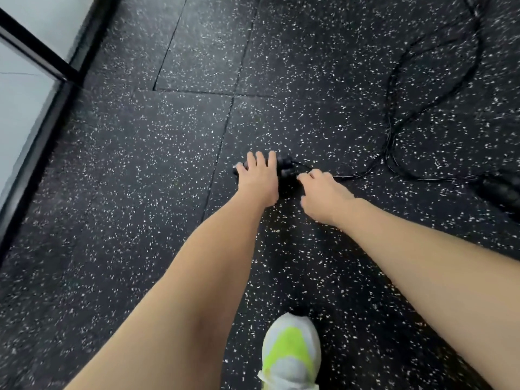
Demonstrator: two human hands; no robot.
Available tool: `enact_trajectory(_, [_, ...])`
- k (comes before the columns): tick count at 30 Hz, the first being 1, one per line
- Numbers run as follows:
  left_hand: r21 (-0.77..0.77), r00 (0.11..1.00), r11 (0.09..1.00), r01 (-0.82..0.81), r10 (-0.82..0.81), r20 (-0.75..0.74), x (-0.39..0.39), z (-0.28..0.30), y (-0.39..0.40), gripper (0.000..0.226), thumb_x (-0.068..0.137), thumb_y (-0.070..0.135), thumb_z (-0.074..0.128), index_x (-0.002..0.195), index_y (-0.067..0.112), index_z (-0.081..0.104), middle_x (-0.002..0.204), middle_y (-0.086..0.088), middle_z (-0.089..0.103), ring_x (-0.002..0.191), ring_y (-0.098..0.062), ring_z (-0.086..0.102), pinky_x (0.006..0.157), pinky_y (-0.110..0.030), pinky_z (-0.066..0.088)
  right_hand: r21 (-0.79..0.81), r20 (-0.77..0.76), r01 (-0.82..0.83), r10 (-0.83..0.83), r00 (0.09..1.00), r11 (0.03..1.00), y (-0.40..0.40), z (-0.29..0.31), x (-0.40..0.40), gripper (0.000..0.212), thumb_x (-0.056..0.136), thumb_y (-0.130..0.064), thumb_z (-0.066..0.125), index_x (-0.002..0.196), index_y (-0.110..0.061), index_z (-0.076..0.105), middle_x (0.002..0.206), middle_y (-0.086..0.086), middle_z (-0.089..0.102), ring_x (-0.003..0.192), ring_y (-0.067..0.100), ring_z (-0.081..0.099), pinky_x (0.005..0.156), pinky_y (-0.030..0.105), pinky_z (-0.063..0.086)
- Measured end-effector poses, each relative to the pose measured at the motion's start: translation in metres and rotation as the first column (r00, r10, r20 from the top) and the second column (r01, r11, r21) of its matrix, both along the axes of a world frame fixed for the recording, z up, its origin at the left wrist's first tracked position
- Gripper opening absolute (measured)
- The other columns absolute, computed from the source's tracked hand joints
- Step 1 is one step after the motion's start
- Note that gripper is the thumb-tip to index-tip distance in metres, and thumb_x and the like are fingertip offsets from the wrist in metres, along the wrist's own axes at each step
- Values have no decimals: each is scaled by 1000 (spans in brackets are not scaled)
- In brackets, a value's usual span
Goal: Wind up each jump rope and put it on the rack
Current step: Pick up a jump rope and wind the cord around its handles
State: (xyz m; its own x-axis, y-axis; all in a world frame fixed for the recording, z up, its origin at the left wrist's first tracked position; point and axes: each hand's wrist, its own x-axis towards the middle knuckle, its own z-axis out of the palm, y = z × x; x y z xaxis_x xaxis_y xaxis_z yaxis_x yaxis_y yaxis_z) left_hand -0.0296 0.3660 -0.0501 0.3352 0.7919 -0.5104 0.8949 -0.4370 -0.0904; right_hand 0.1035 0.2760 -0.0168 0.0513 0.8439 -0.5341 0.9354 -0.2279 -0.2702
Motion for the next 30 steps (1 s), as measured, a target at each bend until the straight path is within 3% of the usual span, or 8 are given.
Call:
enact_trajectory(7, [145, 998, 987, 64, -61, -27, 4, 0, -6, 65, 82, 22, 70, 138, 15, 37, 131, -13, 51, 122, -36, 48, 108, -55, 34, -9, -14, 24, -25, 1000, 1000, -22, -9, 18, 45, 103, -24, 45, 147, -16, 37, 146, 9, 39, 133, 30, 37, 102, 45, 45])
enact_trajectory(13, [194, 983, 981, 18, -52, 175, 11, 46, -52, 48, 80, 31, 66, 120, 18, 42, 112, -8, 58, 104, -33, 56, 84, -46, 40, 59, -19, 142, -141, 990, 988, -51, 33, 42, 47, 102, -19, 48, 147, -15, 35, 145, 7, 40, 130, 28, 40, 94, 41, 47])
enact_trajectory(16, [208, 954, 978, 28, -88, 287, 19, 87, -89, 46, 81, 34, 64, 119, 20, 43, 109, -4, 60, 100, -30, 57, 81, -43, 42, 132, -5, 170, -171, 985, 976, -68, 78, 60, 65, 98, -23, 58, 153, -18, 24, 148, 8, 35, 129, 29, 39, 96, 42, 47])
enact_trajectory(18, [200, 919, 980, -8, -72, 387, 25, 123, -115, 44, 81, 36, 65, 118, 22, 44, 106, -1, 60, 97, -28, 58, 80, -42, 44, 146, -2, 108, -109, 994, 983, -82, 119, 72, 65, 94, -29, 63, 151, -23, 31, 146, 6, 37, 129, 30, 40, 100, 45, 46])
enact_trajectory(20, [180, 883, 983, -23, -64, 465, 32, 167, -140, 46, 81, 38, 67, 118, 24, 44, 106, 1, 60, 98, -27, 58, 80, -41, 43, 153, -38, 87, -82, 996, 984, -98, 166, 82, 35, 90, -34, 64, 123, -25, 55, 124, 2, 54, 116, 30, 52, 94, 46, 48])
enact_trajectory(23, [150, 826, 988, -31, -59, 560, 40, 234, -178, 52, 81, 38, 69, 123, 25, 42, 112, 3, 59, 105, -26, 58, 85, -41, 45, 178, -121, 176, -156, 980, 968, -133, 239, 91, 11, 87, -27, 60, 84, -23, 51, 87, 0, 60, 85, 28, 60, 76, 41, 51])
enact_trajectory(27, [36, 731, 999, -32, -1, 682, 46, 319, -234, 63, 81, 27, 68, 136, 23, 38, 125, 0, 52, 112, -28, 56, 94, -46, 49, 294, -224, 359, -301, 927, 886, -189, 329, 96, 9, 88, -26, 65, 88, -24, 57, 83, -2, 66, 76, 22, 63, 74, 41, 55])
enact_trajectory(30, [-77, 645, 995, -64, 100, 758, 47, 374, -278, 50, 82, 24, 67, 125, 21, 42, 118, -1, 54, 107, -28, 56, 88, -42, 49, 368, -336, 458, -344, 877, 809, -232, 389, 96, 13, 89, -26, 70, 89, -26, 57, 83, -7, 67, 78, 16, 64, 74, 35, 53])
